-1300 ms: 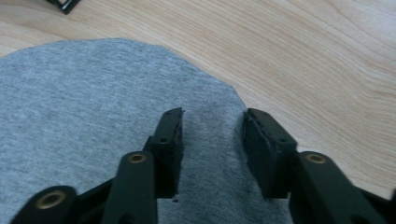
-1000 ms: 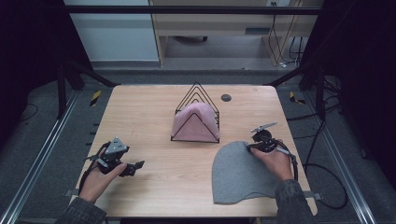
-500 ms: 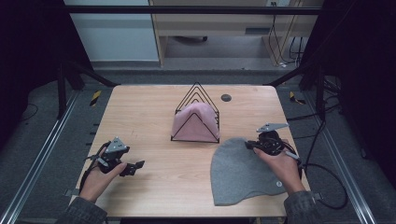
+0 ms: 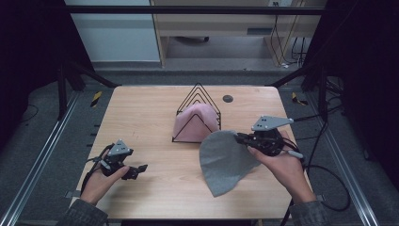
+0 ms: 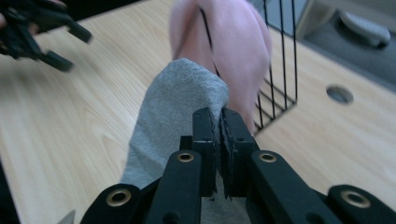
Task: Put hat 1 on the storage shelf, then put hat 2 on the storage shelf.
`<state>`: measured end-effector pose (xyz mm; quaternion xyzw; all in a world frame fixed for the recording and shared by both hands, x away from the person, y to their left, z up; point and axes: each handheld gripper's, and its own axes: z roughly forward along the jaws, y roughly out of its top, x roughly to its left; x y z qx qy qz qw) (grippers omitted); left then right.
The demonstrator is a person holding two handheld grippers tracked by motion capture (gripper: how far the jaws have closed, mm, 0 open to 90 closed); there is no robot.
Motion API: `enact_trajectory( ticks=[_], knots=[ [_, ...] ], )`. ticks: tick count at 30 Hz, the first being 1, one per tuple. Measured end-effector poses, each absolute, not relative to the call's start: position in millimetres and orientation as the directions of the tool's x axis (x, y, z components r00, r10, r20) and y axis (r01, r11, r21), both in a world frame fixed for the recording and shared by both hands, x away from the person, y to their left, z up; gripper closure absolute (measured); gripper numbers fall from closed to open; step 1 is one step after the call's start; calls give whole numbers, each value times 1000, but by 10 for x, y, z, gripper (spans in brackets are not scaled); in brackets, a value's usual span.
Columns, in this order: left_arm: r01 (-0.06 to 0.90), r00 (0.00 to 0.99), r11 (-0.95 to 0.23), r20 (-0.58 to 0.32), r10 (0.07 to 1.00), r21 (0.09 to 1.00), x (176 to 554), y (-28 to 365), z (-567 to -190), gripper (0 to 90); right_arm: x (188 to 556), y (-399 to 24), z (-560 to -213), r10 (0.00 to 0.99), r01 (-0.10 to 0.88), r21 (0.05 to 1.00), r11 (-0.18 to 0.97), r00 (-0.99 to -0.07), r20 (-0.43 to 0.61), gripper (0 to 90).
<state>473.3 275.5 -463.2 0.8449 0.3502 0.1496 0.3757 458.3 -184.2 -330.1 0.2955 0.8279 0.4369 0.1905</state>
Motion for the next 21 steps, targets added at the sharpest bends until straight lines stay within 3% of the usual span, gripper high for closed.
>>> enact_trajectory(
  ticks=[9, 21],
  knots=[
    [460, 751, -448, -67, 657, 766, 4701, 2673, -4552, 91, 4553, -1502, -2927, 563, 199, 864, 463, -818, -114, 860],
    [331, 857, -537, -8, 516, 776, 4765, 2253, -3789, 124, 4612, -1208, -2523, 493, 114, 896, 430, -861, -127, 861]
  ],
)
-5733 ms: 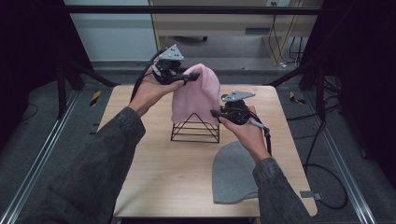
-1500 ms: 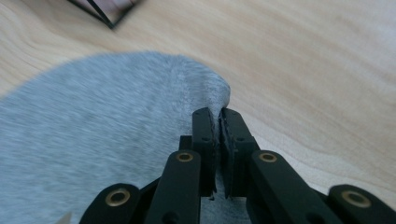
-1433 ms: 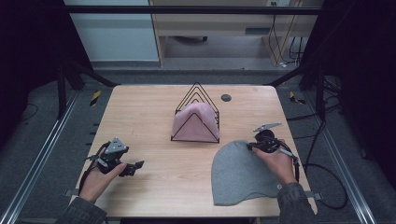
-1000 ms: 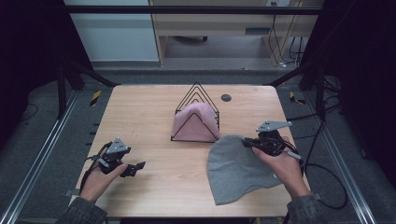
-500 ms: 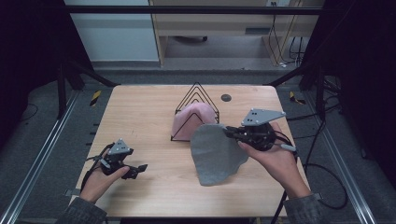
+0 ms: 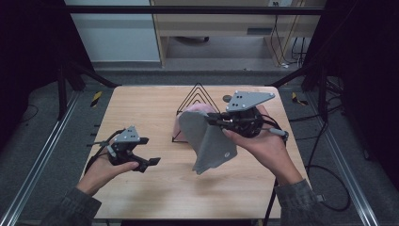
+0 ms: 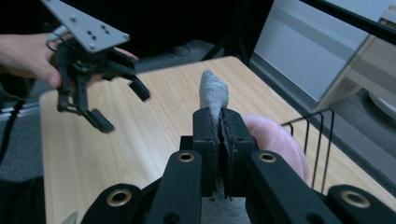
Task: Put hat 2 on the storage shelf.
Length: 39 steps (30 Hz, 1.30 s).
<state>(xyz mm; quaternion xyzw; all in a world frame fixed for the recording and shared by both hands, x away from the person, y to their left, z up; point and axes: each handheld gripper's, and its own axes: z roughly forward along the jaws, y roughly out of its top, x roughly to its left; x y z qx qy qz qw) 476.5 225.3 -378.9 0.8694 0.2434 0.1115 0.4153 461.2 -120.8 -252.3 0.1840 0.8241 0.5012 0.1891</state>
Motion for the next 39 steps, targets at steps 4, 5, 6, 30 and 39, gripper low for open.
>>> enact_trajectory(
  ticks=[4, 5, 6, 30, 39],
  knots=[
    [287, 874, -566, 31, 486, 773, 4863, 2069, -3450, 152, 4590, -1154, -2391, 483, 104, 914, 391, -869, -108, 860],
    [280, 875, -570, 38, 482, 772, 4864, 2055, -3392, 157, 4590, -1134, -2358, 482, 103, 914, 392, -869, -109, 861],
    [270, 882, -576, 43, 470, 772, 4863, 2050, -3347, 166, 4593, -1115, -2329, 481, 102, 914, 393, -870, -110, 860],
    [217, 898, -584, 75, 434, 783, 5062, 1809, -3341, 341, 4696, -886, -2363, 497, 132, 908, 398, -863, -93, 860],
    [228, 906, -620, 69, 417, 751, 5132, 1702, -3395, 775, 4729, -956, -2459, 514, 167, 909, 381, -856, -59, 860]
  ],
)
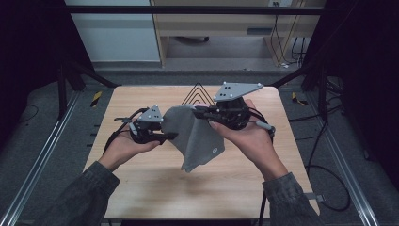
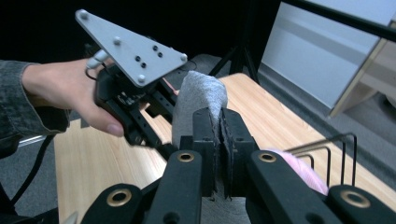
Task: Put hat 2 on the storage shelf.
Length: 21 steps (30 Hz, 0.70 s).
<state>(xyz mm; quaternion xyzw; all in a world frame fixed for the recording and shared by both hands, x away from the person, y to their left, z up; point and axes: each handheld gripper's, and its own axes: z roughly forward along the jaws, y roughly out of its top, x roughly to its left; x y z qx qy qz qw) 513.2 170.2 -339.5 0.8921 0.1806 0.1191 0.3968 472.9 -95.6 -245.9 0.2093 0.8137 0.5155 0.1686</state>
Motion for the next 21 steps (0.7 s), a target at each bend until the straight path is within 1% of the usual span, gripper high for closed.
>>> enact_trajectory(
  ticks=[2, 5, 8, 10, 12, 19, 21],
  knots=[
    [226, 912, -636, 69, 404, 738, 5119, 1698, -3351, 818, 4744, -997, -2498, 529, 186, 903, 388, -847, -52, 860],
    [227, 914, -646, 69, 400, 729, 5092, 1697, -3283, 852, 4756, -1045, -2528, 545, 201, 898, 392, -837, -51, 859],
    [208, 921, -681, 94, 378, 702, 5046, 1699, -3115, 855, 4783, -1154, -2570, 577, 225, 897, 381, -816, -41, 859],
    [203, 920, -689, 105, 377, 696, 5040, 1697, -3070, 855, 4798, -1187, -2579, 585, 236, 895, 378, -810, -34, 859],
    [197, 915, -693, 124, 385, 694, 5037, 1699, -2931, 855, 4815, -1210, -2578, 596, 245, 894, 375, -802, -31, 859],
    [207, 901, -688, 139, 411, 695, 5073, 1710, -2706, 860, 4837, -1238, -2497, 614, 241, 903, 355, -789, -31, 859],
    [208, 892, -683, 151, 427, 700, 5079, 1696, -2599, 860, 4844, -1231, -2419, 619, 224, 913, 342, -785, -39, 859]
  ],
)
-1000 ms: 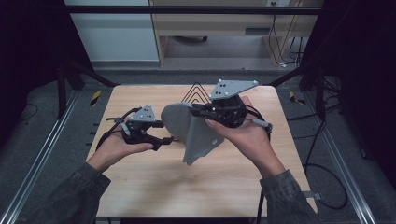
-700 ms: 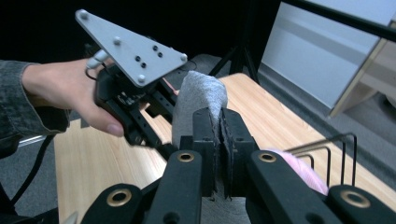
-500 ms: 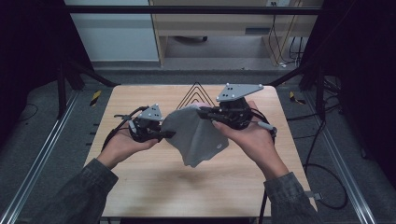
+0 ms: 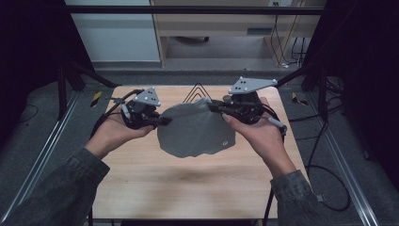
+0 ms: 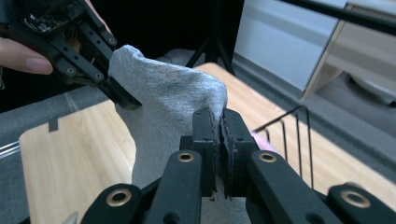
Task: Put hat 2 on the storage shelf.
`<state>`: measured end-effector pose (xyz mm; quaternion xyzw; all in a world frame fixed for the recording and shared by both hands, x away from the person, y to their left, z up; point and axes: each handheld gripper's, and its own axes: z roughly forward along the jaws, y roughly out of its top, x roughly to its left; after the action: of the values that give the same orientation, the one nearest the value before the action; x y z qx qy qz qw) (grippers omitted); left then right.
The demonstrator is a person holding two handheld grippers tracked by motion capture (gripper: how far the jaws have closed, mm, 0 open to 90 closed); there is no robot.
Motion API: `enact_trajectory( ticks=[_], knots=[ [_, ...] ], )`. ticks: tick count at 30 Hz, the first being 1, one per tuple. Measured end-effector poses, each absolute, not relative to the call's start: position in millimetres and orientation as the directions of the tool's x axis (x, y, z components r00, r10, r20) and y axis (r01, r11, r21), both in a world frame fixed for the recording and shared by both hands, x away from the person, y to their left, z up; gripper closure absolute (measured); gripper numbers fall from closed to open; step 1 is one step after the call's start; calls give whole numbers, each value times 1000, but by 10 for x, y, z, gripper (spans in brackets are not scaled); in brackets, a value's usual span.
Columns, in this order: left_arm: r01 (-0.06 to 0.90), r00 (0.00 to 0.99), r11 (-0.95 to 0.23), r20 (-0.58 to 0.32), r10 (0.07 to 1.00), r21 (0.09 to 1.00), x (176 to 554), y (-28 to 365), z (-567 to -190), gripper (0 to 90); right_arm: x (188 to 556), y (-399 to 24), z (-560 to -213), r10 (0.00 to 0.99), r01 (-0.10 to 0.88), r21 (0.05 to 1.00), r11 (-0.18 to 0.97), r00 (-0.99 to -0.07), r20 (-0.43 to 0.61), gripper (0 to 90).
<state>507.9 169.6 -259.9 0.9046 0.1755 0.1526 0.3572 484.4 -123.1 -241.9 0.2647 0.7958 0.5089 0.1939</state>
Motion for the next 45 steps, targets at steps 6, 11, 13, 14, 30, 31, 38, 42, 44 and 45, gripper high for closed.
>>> enact_trajectory(
  ticks=[6, 11, 13, 14, 30, 31, 38, 42, 44, 45],
  knots=[
    [186, 877, -655, 178, 447, 732, 5088, 1680, -2295, 861, 4889, -1289, -2145, 630, 196, 936, 294, -775, -36, 859],
    [178, 857, -643, 204, 474, 745, 5138, 1616, -2105, 862, 4961, -1333, -1981, 640, 188, 943, 273, -767, -33, 859],
    [169, 856, -631, 205, 475, 757, 5164, 1589, -2024, 862, 5007, -1358, -1908, 650, 176, 946, 274, -759, -47, 859],
    [166, 854, -625, 207, 478, 763, 5182, 1576, -1990, 862, 5024, -1367, -1887, 653, 175, 948, 267, -756, -45, 859],
    [103, 806, -581, 275, 524, 807, 5752, 1457, -1666, 859, 5656, -1492, -1674, 728, 144, 979, 141, -685, -4, 859],
    [106, 801, -578, 275, 531, 809, 5799, 1452, -1697, 859, 5713, -1482, -1701, 733, 142, 979, 147, -680, -12, 859],
    [126, 787, -567, 266, 557, 814, 6019, 1445, -1871, 859, 6014, -1467, -1929, 753, 182, 973, 140, -658, 14, 858],
    [131, 784, -565, 264, 562, 814, 6144, 1453, -1961, 858, 6141, -1463, -2016, 754, 202, 969, 140, -657, 29, 857],
    [133, 781, -565, 265, 565, 814, 6171, 1457, -1980, 858, 6165, -1461, -2031, 755, 206, 968, 141, -655, 30, 857],
    [135, 778, -563, 264, 570, 816, 6200, 1461, -1999, 858, 6185, -1457, -2046, 756, 211, 967, 141, -653, 33, 857]
  ],
)
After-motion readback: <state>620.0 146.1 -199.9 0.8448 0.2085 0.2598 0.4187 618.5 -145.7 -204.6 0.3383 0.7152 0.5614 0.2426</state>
